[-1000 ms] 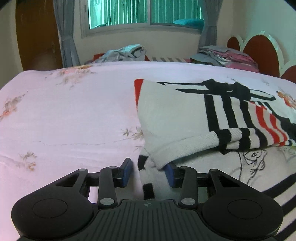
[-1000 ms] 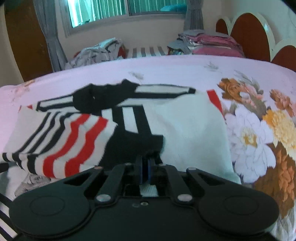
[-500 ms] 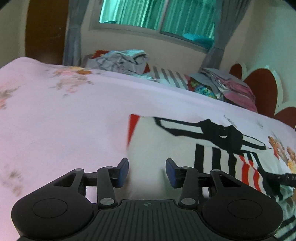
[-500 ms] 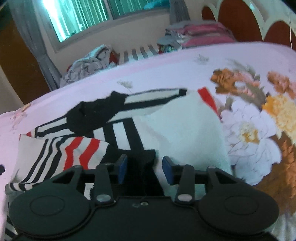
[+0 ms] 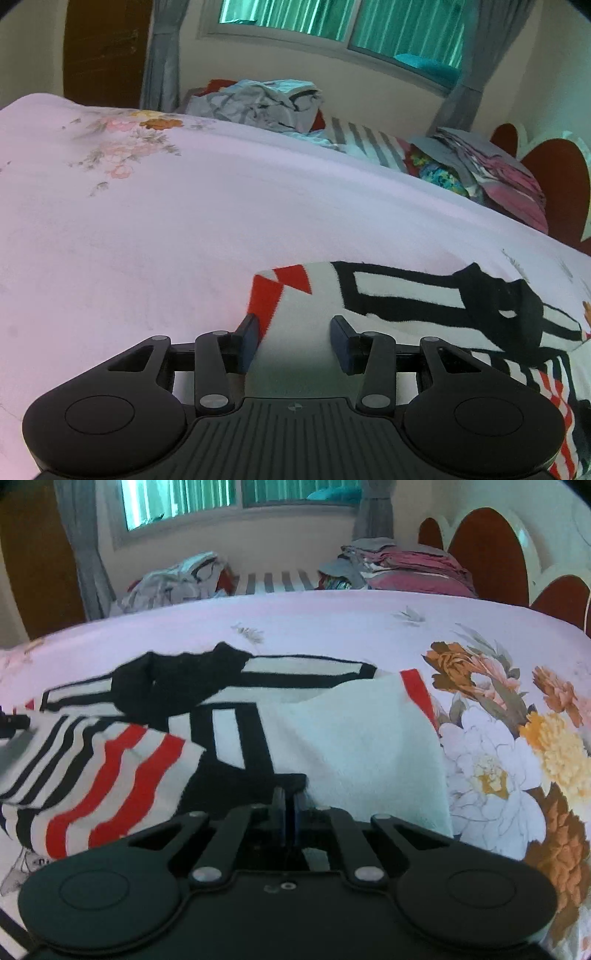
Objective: Fold small clothes
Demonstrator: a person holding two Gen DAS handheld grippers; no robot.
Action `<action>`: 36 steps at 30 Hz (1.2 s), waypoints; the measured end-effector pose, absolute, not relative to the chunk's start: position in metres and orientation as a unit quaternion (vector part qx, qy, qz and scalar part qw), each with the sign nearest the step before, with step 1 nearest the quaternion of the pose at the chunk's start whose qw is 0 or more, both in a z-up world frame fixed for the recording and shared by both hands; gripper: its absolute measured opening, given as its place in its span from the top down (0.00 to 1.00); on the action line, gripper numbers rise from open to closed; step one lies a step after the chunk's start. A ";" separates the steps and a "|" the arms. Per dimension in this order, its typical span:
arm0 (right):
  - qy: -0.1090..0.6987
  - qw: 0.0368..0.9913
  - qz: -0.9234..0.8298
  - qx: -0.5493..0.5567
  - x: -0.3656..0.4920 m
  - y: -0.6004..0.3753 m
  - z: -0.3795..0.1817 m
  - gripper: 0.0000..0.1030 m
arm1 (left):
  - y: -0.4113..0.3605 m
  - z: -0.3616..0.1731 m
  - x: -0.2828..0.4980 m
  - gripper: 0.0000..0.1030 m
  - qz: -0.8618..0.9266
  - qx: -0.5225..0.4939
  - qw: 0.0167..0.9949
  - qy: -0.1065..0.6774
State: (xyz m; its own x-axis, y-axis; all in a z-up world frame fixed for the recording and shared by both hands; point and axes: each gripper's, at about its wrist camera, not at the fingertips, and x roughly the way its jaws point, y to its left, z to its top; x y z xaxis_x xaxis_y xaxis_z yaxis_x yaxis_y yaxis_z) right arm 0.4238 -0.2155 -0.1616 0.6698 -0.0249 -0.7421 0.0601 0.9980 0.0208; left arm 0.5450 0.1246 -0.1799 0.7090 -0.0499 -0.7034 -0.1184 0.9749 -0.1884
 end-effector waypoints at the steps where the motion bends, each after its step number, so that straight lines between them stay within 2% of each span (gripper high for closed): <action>1: 0.399 0.916 -0.023 0.023 0.422 -0.216 -0.159 0.90 | 0.123 -0.177 0.542 0.58 0.018 -0.102 0.919 0.381; 3: 0.384 0.922 -0.027 0.035 0.417 -0.219 -0.151 0.82 | 0.121 -0.172 0.531 0.58 0.009 -0.088 0.922 0.377; 8: 0.359 0.932 0.006 0.048 0.411 -0.208 -0.132 0.81 | 0.106 -0.159 0.485 0.58 -0.025 -0.075 0.928 0.363; 15: 0.368 0.926 0.070 0.038 0.406 -0.162 -0.134 0.80 | 0.073 -0.166 0.433 0.58 -0.072 -0.045 0.925 0.369; 21: 0.398 0.915 0.064 -0.010 0.399 -0.162 -0.161 0.81 | 0.068 -0.179 0.422 0.58 -0.069 -0.015 0.925 0.373; 30: 0.409 0.910 0.058 0.009 0.392 -0.172 -0.155 0.78 | 0.064 -0.170 0.421 0.58 -0.050 -0.034 0.920 0.388; 36: 0.397 0.915 0.072 0.025 0.371 -0.178 -0.139 0.72 | 0.050 -0.153 0.406 0.57 -0.052 -0.038 0.923 0.380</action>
